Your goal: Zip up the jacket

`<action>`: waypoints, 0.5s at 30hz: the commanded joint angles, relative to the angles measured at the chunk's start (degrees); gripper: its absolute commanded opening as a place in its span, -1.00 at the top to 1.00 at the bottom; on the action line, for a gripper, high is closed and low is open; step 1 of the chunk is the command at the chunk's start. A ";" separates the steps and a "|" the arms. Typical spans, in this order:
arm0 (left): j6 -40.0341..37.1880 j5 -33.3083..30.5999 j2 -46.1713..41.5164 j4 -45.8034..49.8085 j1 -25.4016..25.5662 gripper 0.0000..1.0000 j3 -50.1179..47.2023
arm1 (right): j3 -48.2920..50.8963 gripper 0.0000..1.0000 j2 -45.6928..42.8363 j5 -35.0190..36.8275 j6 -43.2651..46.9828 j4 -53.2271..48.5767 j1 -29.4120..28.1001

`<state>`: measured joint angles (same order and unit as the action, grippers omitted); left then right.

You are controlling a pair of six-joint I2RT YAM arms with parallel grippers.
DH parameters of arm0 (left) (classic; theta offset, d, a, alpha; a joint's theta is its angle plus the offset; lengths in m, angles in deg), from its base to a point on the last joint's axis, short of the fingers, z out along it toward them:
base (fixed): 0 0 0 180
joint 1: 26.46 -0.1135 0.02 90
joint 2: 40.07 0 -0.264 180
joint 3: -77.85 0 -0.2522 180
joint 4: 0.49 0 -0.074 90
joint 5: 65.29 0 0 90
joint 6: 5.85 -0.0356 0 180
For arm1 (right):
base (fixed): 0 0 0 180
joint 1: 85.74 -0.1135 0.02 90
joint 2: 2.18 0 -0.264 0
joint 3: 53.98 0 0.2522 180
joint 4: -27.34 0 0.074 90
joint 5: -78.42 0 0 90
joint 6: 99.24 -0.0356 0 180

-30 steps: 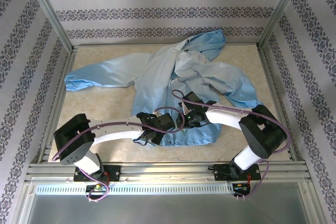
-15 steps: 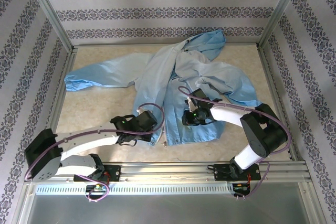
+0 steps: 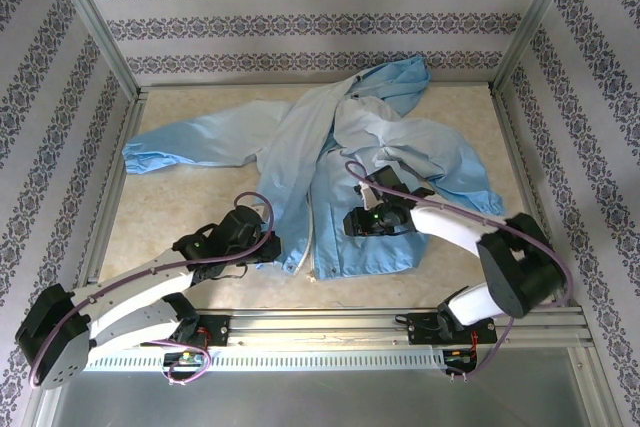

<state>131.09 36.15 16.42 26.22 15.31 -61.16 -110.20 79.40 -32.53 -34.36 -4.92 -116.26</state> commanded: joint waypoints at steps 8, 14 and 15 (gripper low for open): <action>2.76 10.78 2.83 -11.64 -5.18 1.00 -0.96 | 4.13 0.12 -17.50 -0.37 -8.92 3.18 -4.76; 5.14 11.25 2.84 -15.76 -5.57 1.00 -3.03 | 7.62 0.11 -18.38 0.64 -17.76 9.79 -10.67; 5.50 11.30 2.79 -15.93 -5.59 1.00 -3.35 | 7.82 0.11 -17.84 0.73 -18.82 10.88 -11.26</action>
<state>134.43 46.19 19.20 15.03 10.53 -63.61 -103.55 61.04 -32.47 -47.15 1.39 -126.01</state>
